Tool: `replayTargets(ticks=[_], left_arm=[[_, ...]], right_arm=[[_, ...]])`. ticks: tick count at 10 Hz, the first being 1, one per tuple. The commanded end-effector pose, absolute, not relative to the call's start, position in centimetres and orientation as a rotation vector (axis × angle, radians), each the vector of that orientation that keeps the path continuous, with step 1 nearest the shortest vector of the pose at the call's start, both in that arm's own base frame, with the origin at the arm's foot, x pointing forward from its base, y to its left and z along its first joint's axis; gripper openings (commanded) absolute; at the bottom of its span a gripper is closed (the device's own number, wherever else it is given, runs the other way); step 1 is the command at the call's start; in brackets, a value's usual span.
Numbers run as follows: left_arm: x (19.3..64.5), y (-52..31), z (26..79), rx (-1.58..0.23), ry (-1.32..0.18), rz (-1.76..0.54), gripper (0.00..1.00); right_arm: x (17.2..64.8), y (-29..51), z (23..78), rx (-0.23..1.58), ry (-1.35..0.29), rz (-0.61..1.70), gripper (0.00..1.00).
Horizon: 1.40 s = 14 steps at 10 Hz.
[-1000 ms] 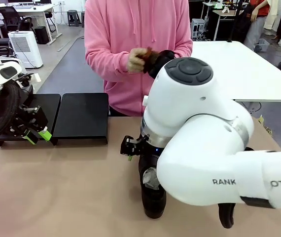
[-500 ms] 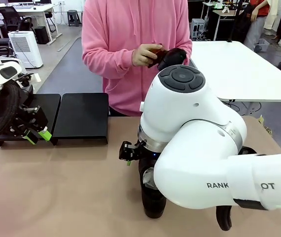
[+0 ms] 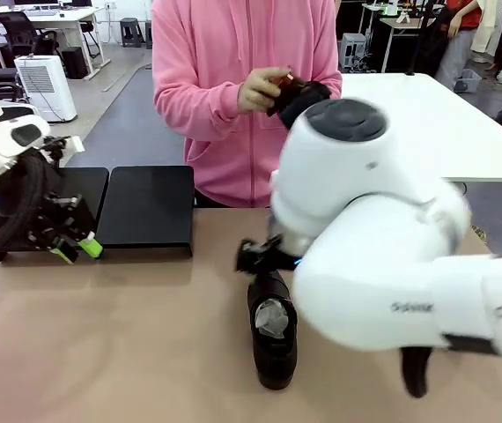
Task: Organize the shoes by placing them on the stand.
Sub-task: Place the Shoe from the middle of the table onto the Shoes Stand.
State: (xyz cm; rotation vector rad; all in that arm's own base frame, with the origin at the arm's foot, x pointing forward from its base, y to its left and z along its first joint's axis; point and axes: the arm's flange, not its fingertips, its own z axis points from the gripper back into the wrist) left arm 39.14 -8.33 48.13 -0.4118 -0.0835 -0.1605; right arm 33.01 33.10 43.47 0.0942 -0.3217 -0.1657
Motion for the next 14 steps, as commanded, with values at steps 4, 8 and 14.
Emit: replayTargets(ticks=[4, 8, 14], left_arm=[[32.6, -18.5, 47.4, -0.564, -0.006, -0.013, 0.48], [34.0, -24.8, 46.2, -0.444, -0.106, -0.017, 0.48], [34.3, -31.9, 42.3, -0.385, -0.028, -0.161, 0.48]], right_arm=[[35.9, 21.2, 44.8, -0.089, -0.369, -0.53, 1.0], [36.6, 18.4, 44.5, -0.096, -0.355, -0.573, 1.0], [36.6, 18.4, 44.5, -0.096, -0.355, -0.573, 1.0]])
